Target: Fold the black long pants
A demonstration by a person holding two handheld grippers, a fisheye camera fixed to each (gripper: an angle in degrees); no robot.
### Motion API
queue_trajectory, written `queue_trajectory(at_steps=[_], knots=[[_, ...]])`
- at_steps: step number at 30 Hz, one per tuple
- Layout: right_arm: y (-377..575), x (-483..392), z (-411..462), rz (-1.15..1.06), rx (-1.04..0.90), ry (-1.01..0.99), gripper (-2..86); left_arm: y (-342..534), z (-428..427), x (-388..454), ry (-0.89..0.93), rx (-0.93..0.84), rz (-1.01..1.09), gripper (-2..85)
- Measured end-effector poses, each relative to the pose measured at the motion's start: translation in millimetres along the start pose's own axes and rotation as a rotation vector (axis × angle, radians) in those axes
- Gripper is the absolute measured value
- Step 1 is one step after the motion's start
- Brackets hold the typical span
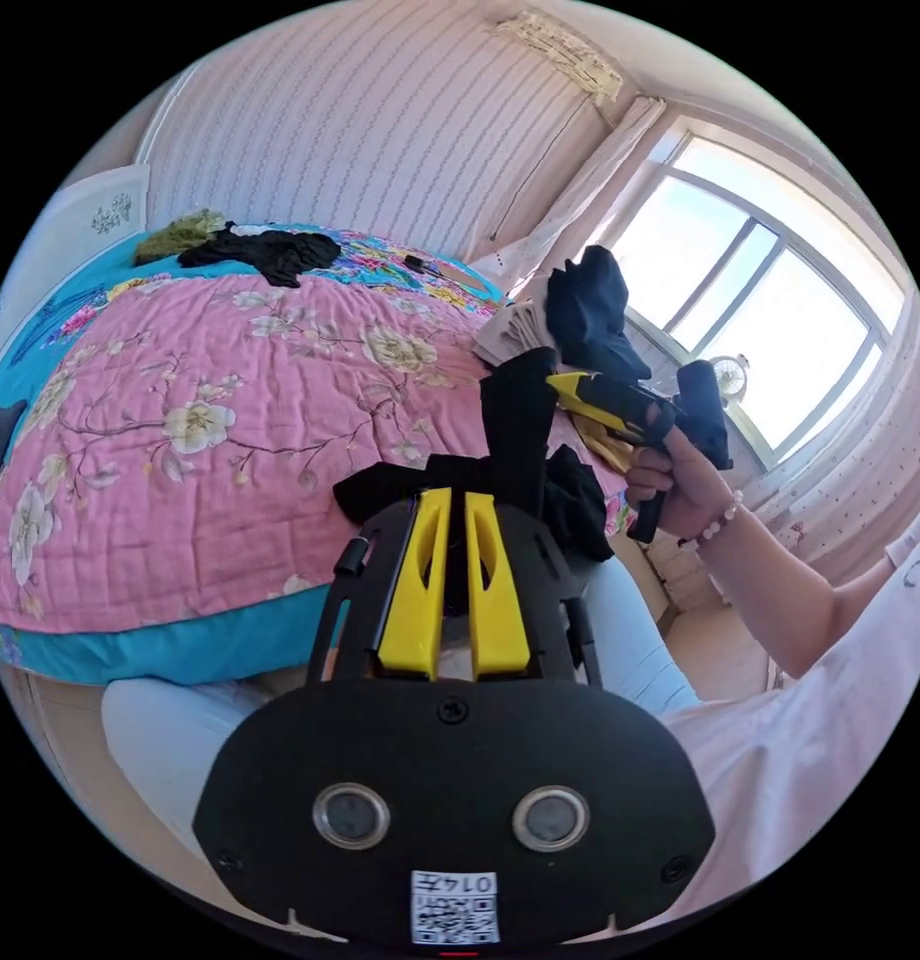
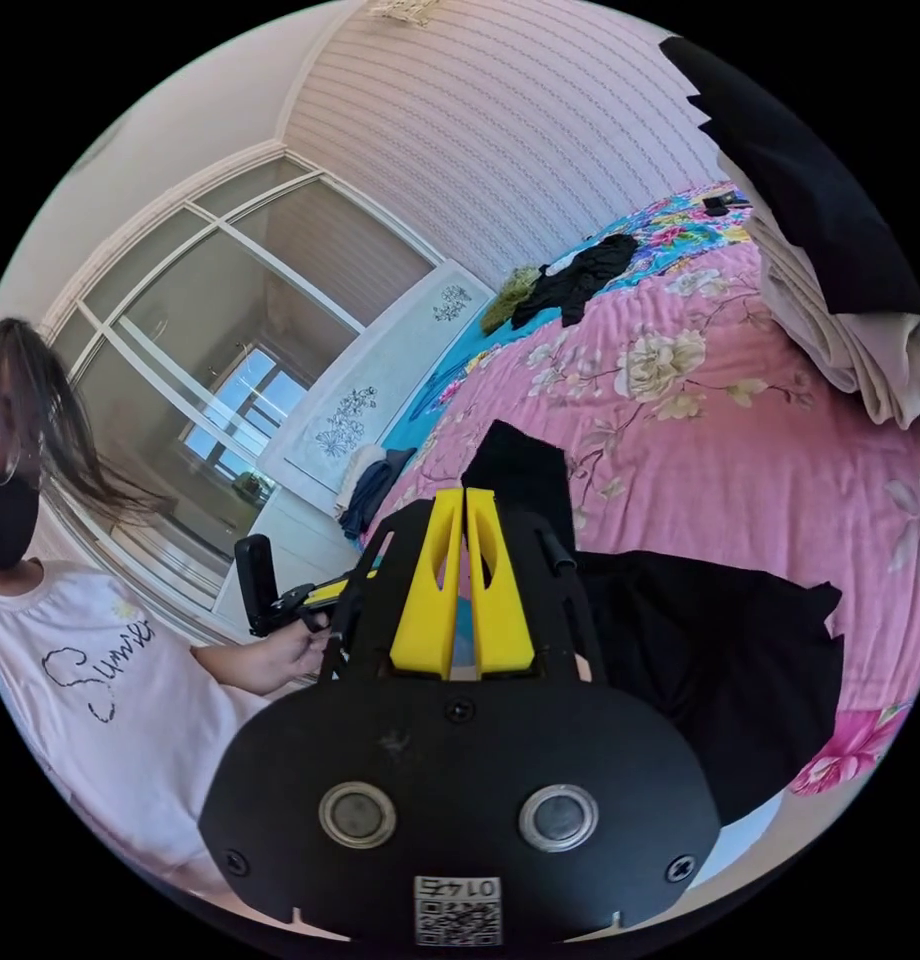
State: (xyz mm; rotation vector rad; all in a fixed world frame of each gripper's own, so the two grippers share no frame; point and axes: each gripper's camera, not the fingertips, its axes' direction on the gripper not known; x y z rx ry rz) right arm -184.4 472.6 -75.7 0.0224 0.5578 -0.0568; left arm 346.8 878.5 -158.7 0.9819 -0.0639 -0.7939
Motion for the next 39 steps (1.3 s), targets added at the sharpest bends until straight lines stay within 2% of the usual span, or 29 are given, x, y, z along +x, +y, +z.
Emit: queue_trajectory(at_steps=[4,7,9,13,15,17,18,21,26,28,30,31,33,35,37,39], knots=[[14,-11,-7,-0.011,-0.012,-0.013,-0.3,-15,20,8,0.046,-0.004,0.021,8.1],[28,-20,-31,-0.004,0.053,0.037,-0.2,-32,47,12,-0.034,-0.062,0.097,9.8],[36,-23,-52,0.006,0.1,0.055,-0.2,-38,73,14,-0.05,-0.134,0.127,10.1],[61,-24,-111,0.041,0.187,0.173,-0.2,-36,139,29,-0.063,-0.46,0.206,4.7],[73,-21,-138,0.075,0.188,0.225,-0.2,-33,131,40,-0.002,-0.442,0.261,2.5],[85,-24,-170,0.085,0.202,0.283,-0.2,-26,102,57,0.19,-0.388,0.347,2.0],[92,-29,-194,0.087,0.222,0.356,-0.2,-25,94,59,0.228,-0.375,0.354,2.0],[110,-37,-251,0.127,0.307,0.527,-0.1,-19,57,57,0.191,-0.306,0.32,4.2],[106,-48,-277,0.136,0.246,0.656,0.4,-30,27,6,-0.19,-0.18,0.114,10.4],[97,-52,-271,0.128,0.231,0.628,1.4,-40,37,-14,-0.205,-0.171,0.013,11.5],[92,-52,-261,0.116,0.226,0.632,3.9,-50,61,-28,-0.157,-0.252,-0.029,10.7],[90,-50,-250,0.114,0.217,0.659,7.1,-54,79,-32,-0.155,-0.327,-0.029,8.9],[86,-38,-226,0.158,0.178,0.685,15.5,-59,87,-32,-0.165,-0.346,0.001,5.4],[81,-20,-189,0.231,0.033,0.681,15.8,-69,74,-31,-0.111,-0.347,-0.004,2.6],[76,-5,-142,0.313,-0.187,0.635,11.6,-76,50,-28,-0.089,-0.292,0.018,1.8],[68,-12,-129,0.301,-0.267,0.68,6.8,-87,20,-26,-0.065,-0.223,0.036,1.1]])
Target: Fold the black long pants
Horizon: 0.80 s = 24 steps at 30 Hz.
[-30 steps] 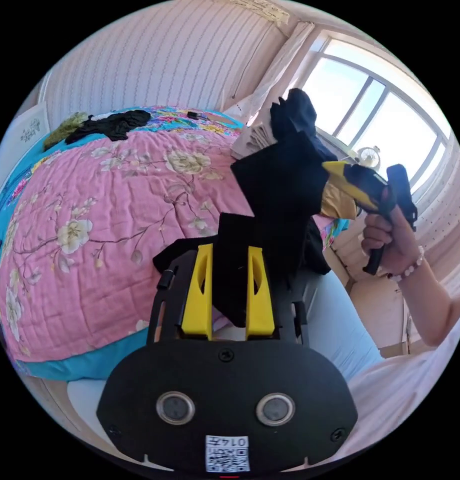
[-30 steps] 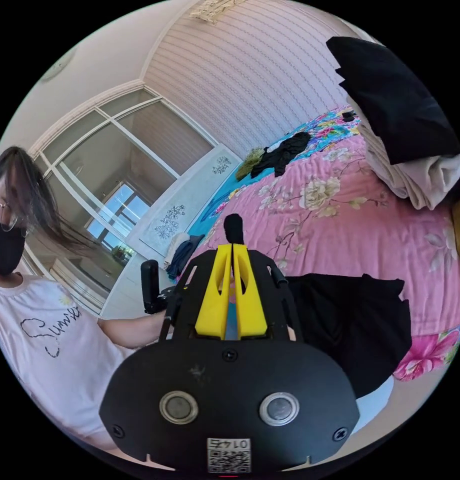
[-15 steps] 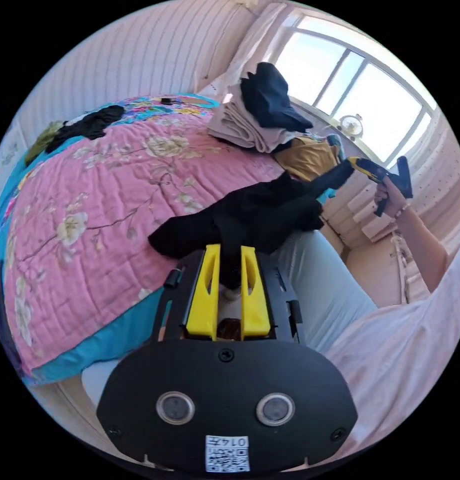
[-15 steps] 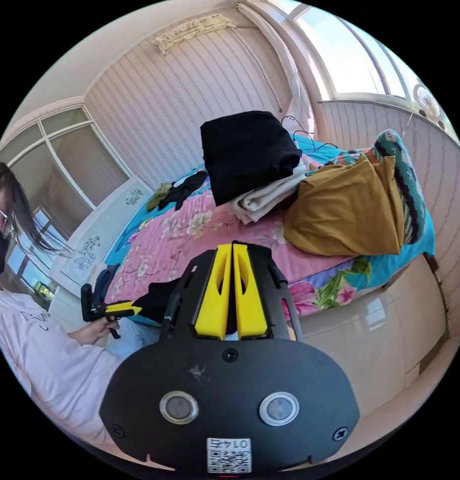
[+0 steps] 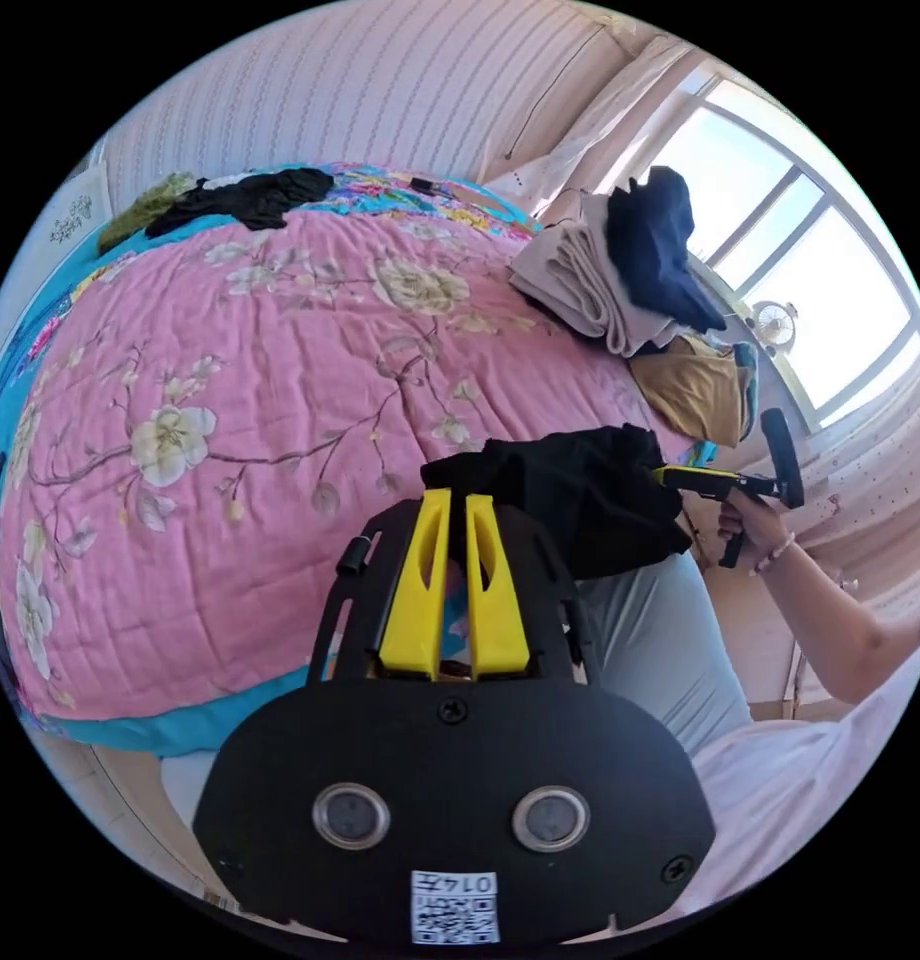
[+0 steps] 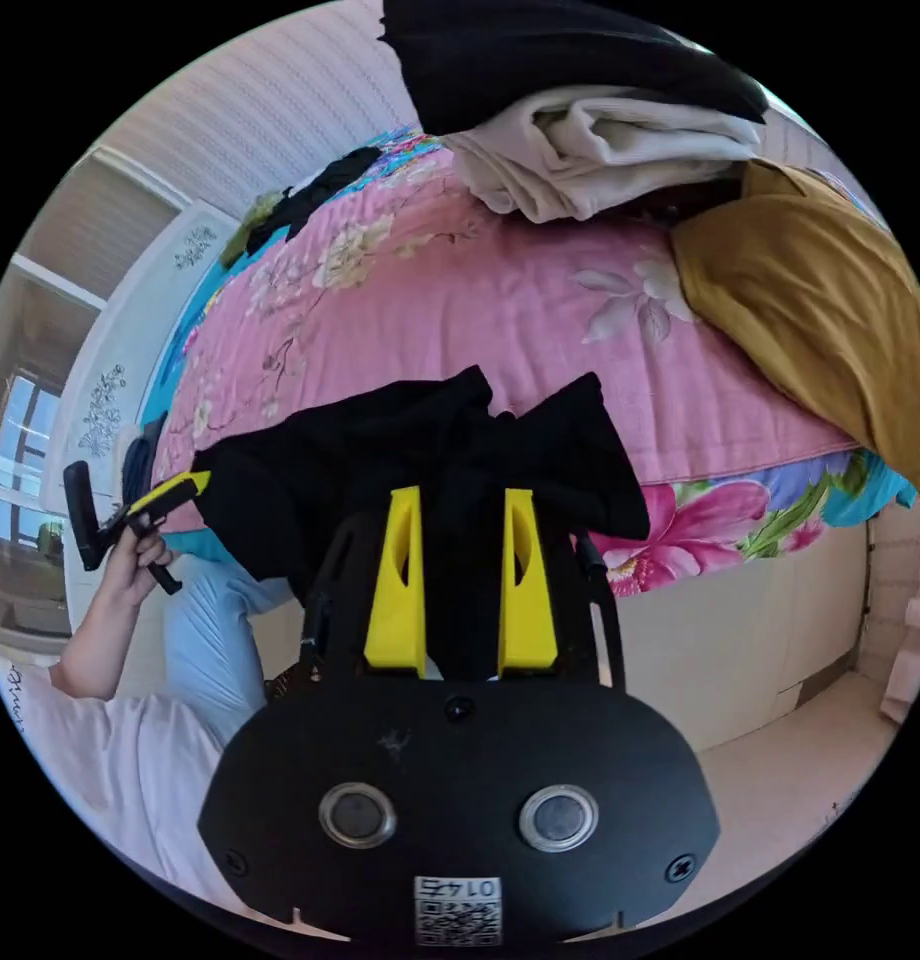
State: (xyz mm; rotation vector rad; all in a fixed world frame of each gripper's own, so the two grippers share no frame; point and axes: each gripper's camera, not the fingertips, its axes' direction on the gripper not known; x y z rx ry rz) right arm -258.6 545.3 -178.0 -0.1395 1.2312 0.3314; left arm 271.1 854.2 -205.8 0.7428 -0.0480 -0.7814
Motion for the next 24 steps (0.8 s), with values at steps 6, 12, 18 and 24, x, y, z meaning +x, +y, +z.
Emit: queue_trajectory(at_steps=[6,12,18,24], knots=[[-30,-38,-144,-0.201,0.38,-0.173,2.2,-23,-155,-8,-0.044,0.361,0.121,0.9],[-23,-49,-247,-0.282,0.654,-0.153,2.1,31,-278,-64,-0.277,0.574,0.098,1.7],[-10,-23,-214,-0.043,0.394,0.03,4.5,131,-231,-177,-0.432,0.19,-0.236,3.2],[-30,-70,-229,-0.056,0.231,0.327,9.0,206,-242,-224,-0.286,0.176,-0.535,3.4]])
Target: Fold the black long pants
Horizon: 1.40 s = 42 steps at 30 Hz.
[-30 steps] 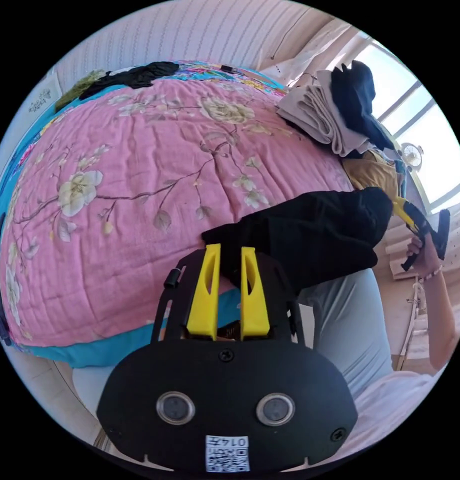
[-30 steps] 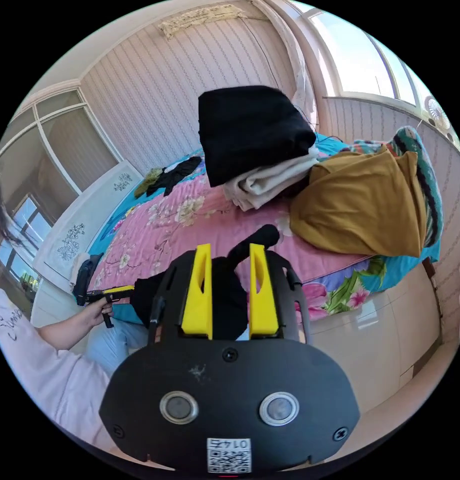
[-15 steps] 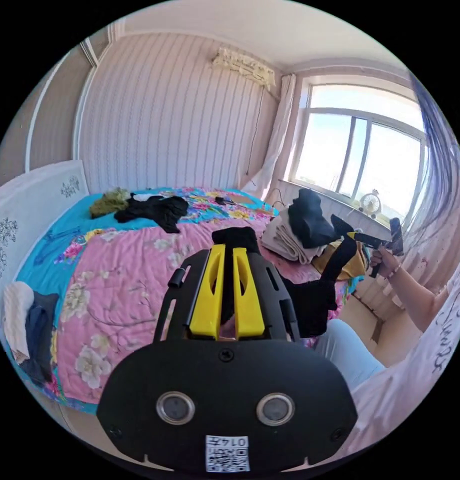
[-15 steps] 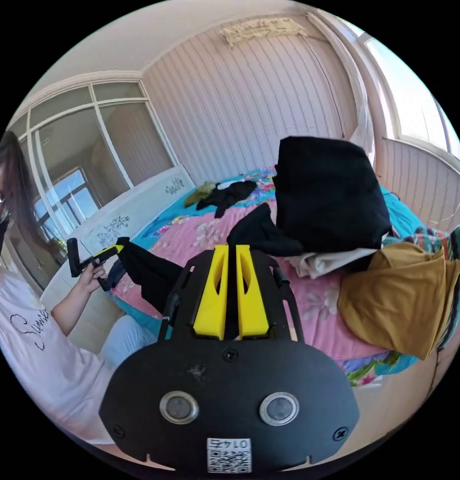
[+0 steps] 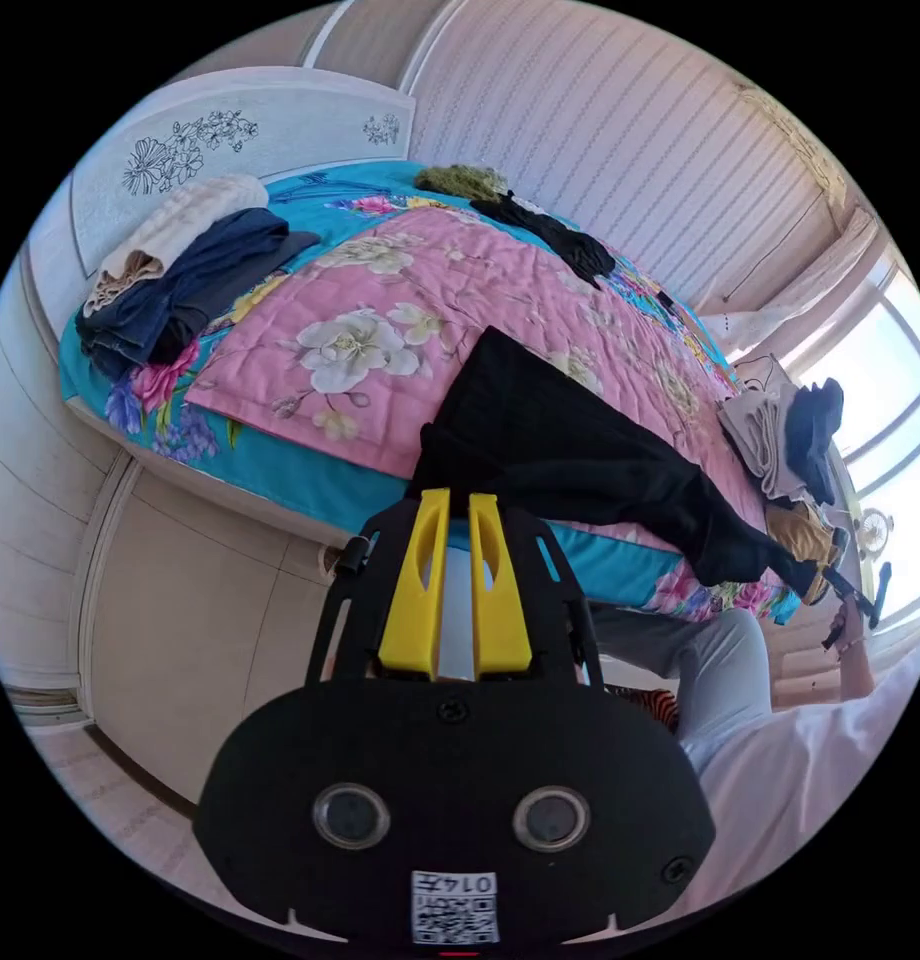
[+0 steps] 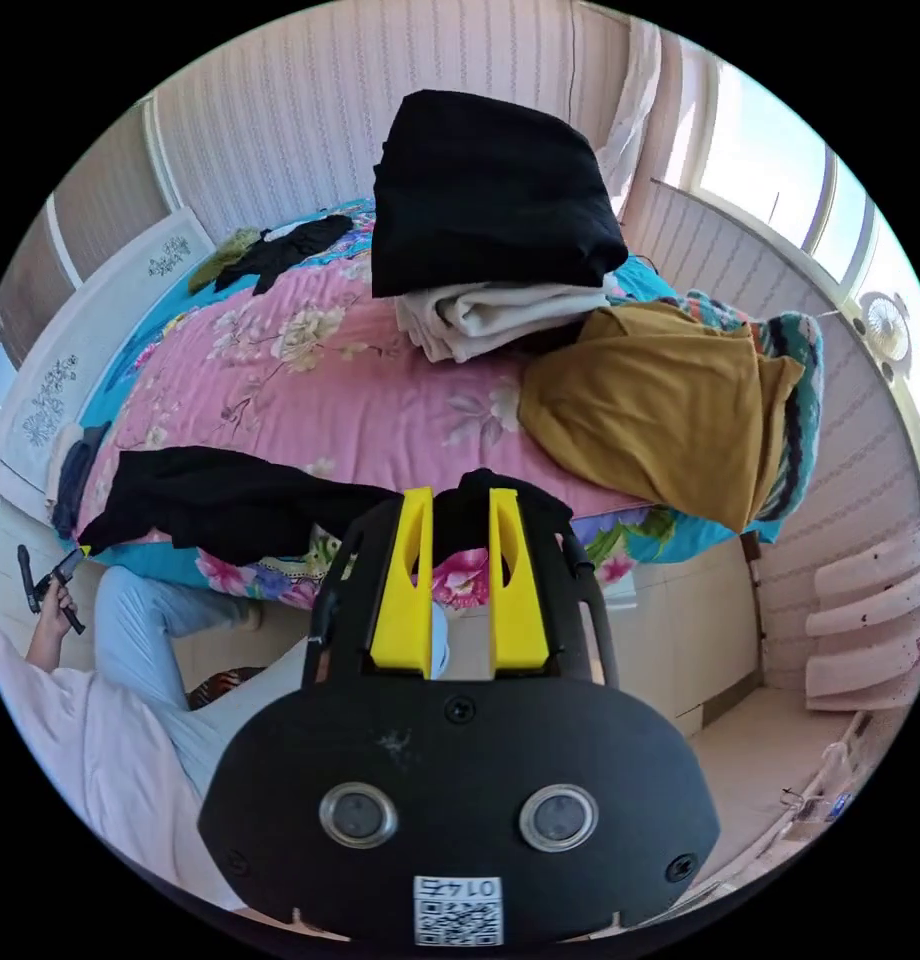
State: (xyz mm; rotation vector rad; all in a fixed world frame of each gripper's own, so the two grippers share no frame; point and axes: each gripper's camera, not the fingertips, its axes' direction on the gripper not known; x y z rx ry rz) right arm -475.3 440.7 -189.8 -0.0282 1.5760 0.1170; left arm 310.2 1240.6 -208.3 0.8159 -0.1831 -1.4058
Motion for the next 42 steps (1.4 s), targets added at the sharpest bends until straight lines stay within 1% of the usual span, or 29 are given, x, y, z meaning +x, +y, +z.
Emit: queue_trajectory(at_steps=[3,5,7,8,9,10,11,13,14,15,16,17,18,19,21,23,24,27,30,32,33,34,35,36,37,38,40,41,42], knots=[[-46,-31,-38,-0.058,0.11,0.133,10.3,3,-23,-15,-0.04,0.012,-0.023,2.1],[-81,-67,-53,-0.158,0.191,0.131,11.1,8,-43,-36,-0.06,0.043,-0.081,1.4],[-130,-137,-52,-0.358,0.218,0.016,12.3,14,-59,-56,-0.031,0.066,-0.139,1.8],[-141,-157,-50,-0.406,0.218,-0.015,12.6,18,-67,-68,0.011,0.085,-0.184,3.1],[-160,-197,-44,-0.491,0.227,-0.082,13.0,19,-70,-74,0.04,0.094,-0.21,3.7],[-177,-240,-36,-0.573,0.235,-0.169,13.3,20,-74,-83,0.11,0.118,-0.25,6.0],[-185,-262,-31,-0.612,0.229,-0.212,13.5,18,-74,-90,0.156,0.134,-0.281,8.4],[-209,-353,-10,-0.767,0.183,-0.344,13.8,13,-66,-99,0.199,0.143,-0.35,11.7],[-213,-375,-4,-0.8,0.171,-0.361,13.9,8,-56,-105,0.226,0.118,-0.404,13.3],[-219,-416,12,-0.855,0.135,-0.384,14.2,5,-50,-108,0.237,0.102,-0.422,13.3],[-225,-452,29,-0.885,0.072,-0.402,14.8,1,-40,-114,0.254,0.071,-0.469,13.3],[-227,-468,38,-0.89,0.029,-0.415,15.1,-2,-31,-119,0.267,0.056,-0.501,12.8],[-232,-496,56,-0.913,-0.071,-0.441,15.0,-4,-26,-121,0.27,0.04,-0.505,12.6],[-235,-518,73,-0.934,-0.189,-0.432,14.6,-9,-16,-127,0.298,-0.031,-0.53,11.2],[-239,-537,87,-0.96,-0.295,-0.387,12.4,-13,-6,-139,0.355,-0.117,-0.575,7.6],[-245,-538,75,-0.977,-0.264,-0.375,7.4,-13,-3,-149,0.436,-0.151,-0.574,1.6],[-250,-537,66,-1.009,-0.276,-0.393,2.7,-12,-5,-150,0.447,-0.145,-0.571,1.2],[-268,-516,34,-0.995,-0.241,-0.479,1.2,-16,-47,-137,0.465,-0.01,-0.439,-0.4],[-293,-471,-12,-0.868,-0.153,-0.587,0.5,-23,-105,-99,0.547,0.114,-0.23,-0.8],[-306,-432,-47,-0.785,-0.065,-0.6,0.3,-31,-154,-47,0.628,0.193,0.003,-0.9],[-314,-400,-71,-0.729,0.008,-0.583,0.1,-34,-164,-32,0.64,0.201,0.063,-0.9],[-321,-364,-96,-0.668,0.076,-0.556,0.1,-40,-180,2,0.671,0.207,0.165,-0.9],[-324,-347,-108,-0.642,0.105,-0.537,0.0,-47,-193,37,0.732,0.202,0.26,-0.9],[-331,-308,-133,-0.578,0.155,-0.492,0.0,-51,-198,55,0.774,0.202,0.299,-0.9],[-336,-269,-163,-0.519,0.204,-0.463,-0.1,-59,-211,91,0.865,0.219,0.385,-0.9],[-339,-251,-180,-0.5,0.234,-0.449,-0.1,-67,-228,130,0.931,0.259,0.489,-0.9],[-351,-190,-269,-0.449,0.383,-0.297,-0.1,-82,-257,186,1.005,0.339,0.627,-0.9],[-355,-180,-295,-0.444,0.433,-0.252,-0.1,-95,-280,216,1.078,0.381,0.669,-0.9],[-367,-163,-351,-0.433,0.552,-0.185,0.0,-102,-292,227,1.123,0.404,0.684,-0.9]])
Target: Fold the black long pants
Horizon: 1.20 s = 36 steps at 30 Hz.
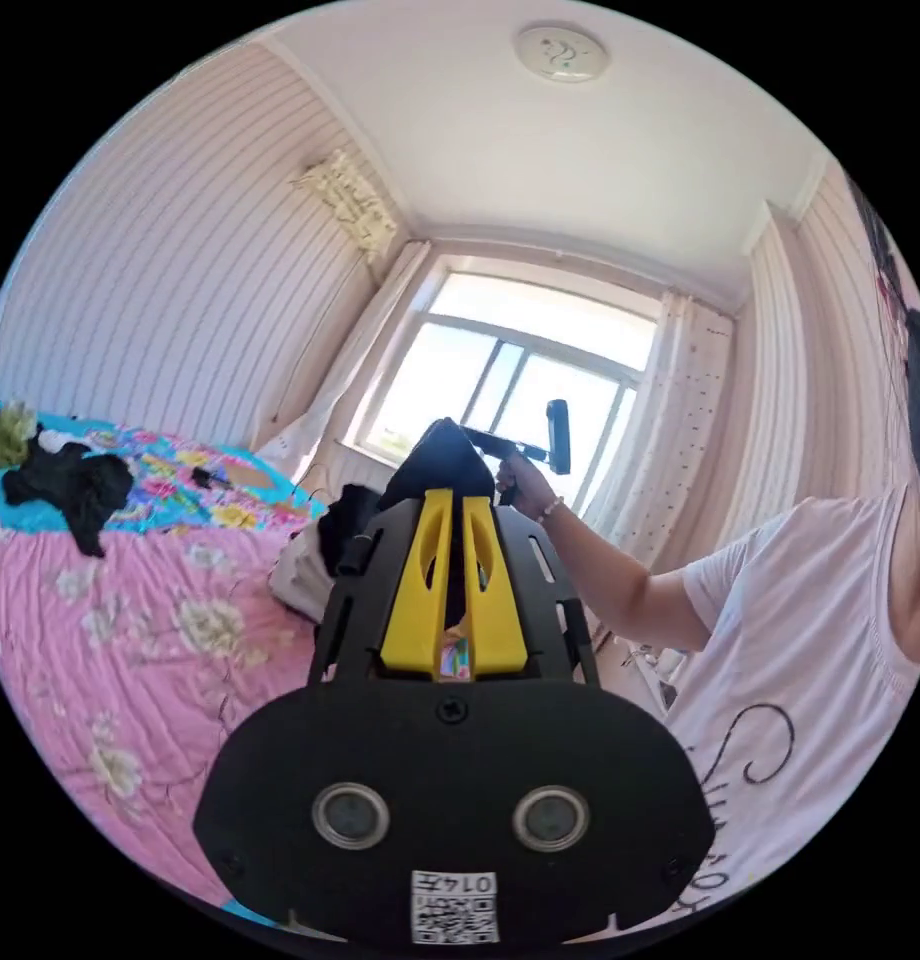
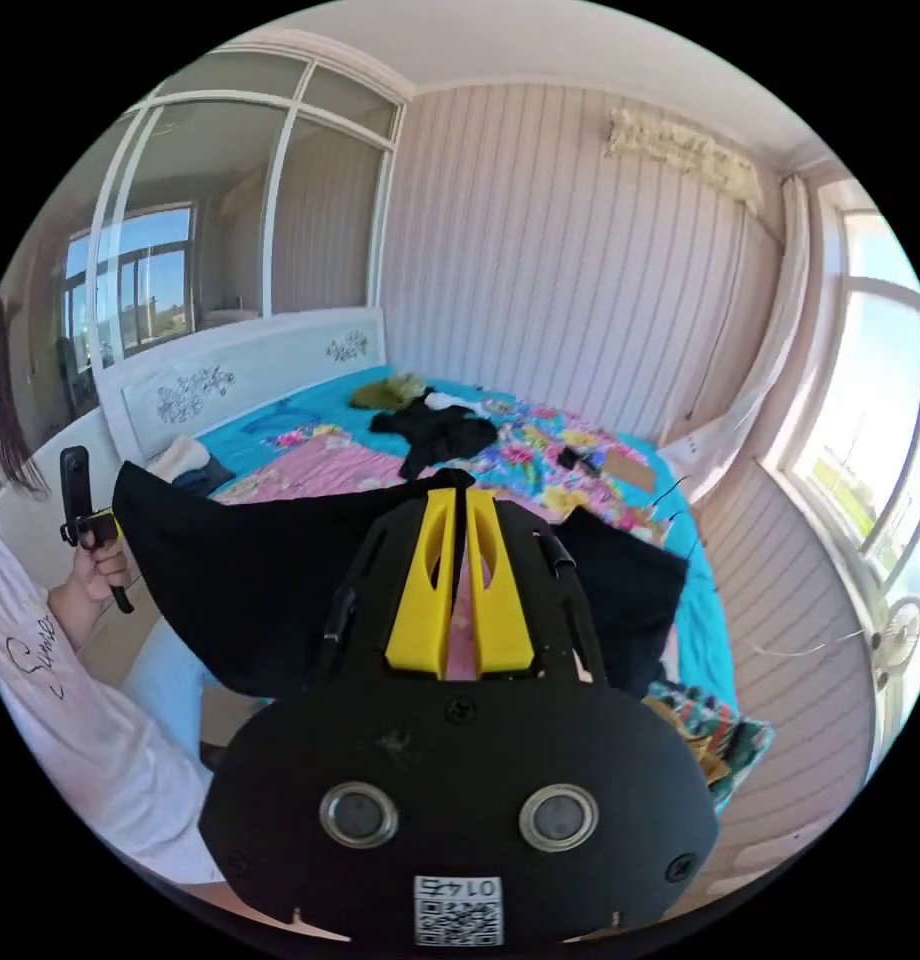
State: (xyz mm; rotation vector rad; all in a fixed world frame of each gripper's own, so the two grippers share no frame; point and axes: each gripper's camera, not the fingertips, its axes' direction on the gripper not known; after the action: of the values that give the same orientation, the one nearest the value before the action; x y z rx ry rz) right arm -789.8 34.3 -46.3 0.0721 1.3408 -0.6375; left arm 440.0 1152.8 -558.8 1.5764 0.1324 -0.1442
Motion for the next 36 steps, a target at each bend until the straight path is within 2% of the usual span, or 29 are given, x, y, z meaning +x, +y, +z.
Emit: queue_trajectory(at_steps=[1,3,6,9,11,13,14,16,19,21,24,27,29,31,34,36], knots=[[-41,13,-42,-0.007,0.095,0.038,0.1,-30,3,13,0.055,0.067,0.032,-0.9],[-108,15,-86,-0.048,0.21,0.015,0.3,-63,-8,29,0.033,0.161,0.09,-0.9],[-208,-26,-82,-0.205,0.251,-0.016,0.5,-76,-56,29,-0.159,0.294,0.14,-0.9],[-262,-92,8,-0.314,0.147,-0.136,0.6,-38,-113,-12,-0.342,0.294,0.016,-0.9],[-265,-134,85,-0.334,0.071,-0.255,0.6,23,-156,-49,-0.598,0.201,-0.1,-0.9],[-240,-195,208,-0.323,-0.106,-0.444,0.4,79,-184,-81,-0.767,0.094,-0.232,-0.9],[-229,-211,240,-0.319,-0.168,-0.483,0.4,118,-202,-103,-0.841,0.036,-0.338,-0.9],[-172,-280,355,-0.316,-0.404,-0.574,0.2,170,-223,-135,-0.915,-0.04,-0.483,-0.9],[-100,-359,445,-0.365,-0.632,-0.564,0.1,233,-239,-182,-0.951,-0.148,-0.714,-0.9],[-77,-391,472,-0.411,-0.682,-0.534,0.0,250,-240,-196,-0.961,-0.156,-0.744,-1.0],[-86,-417,491,-0.45,-0.641,-0.502,0.0,251,-244,-211,-0.984,-0.133,-0.71,-1.0],[-129,-438,502,-0.512,-0.602,-0.516,0.1,229,-268,-218,-0.997,0.005,-0.666,-0.9],[-159,-453,500,-0.548,-0.519,-0.545,0.2,202,-300,-207,-1.109,0.133,-0.562,-0.7],[-195,-480,498,-0.547,-0.409,-0.663,0.9,193,-324,-204,-1.21,0.193,-0.52,-0.3],[-207,-525,516,-0.539,-0.367,-0.773,1.5,207,-355,-241,-1.373,0.074,-0.624,2.0],[-193,-546,540,-0.522,-0.426,-0.693,1.8,235,-366,-274,-1.402,-0.03,-0.764,3.6]])
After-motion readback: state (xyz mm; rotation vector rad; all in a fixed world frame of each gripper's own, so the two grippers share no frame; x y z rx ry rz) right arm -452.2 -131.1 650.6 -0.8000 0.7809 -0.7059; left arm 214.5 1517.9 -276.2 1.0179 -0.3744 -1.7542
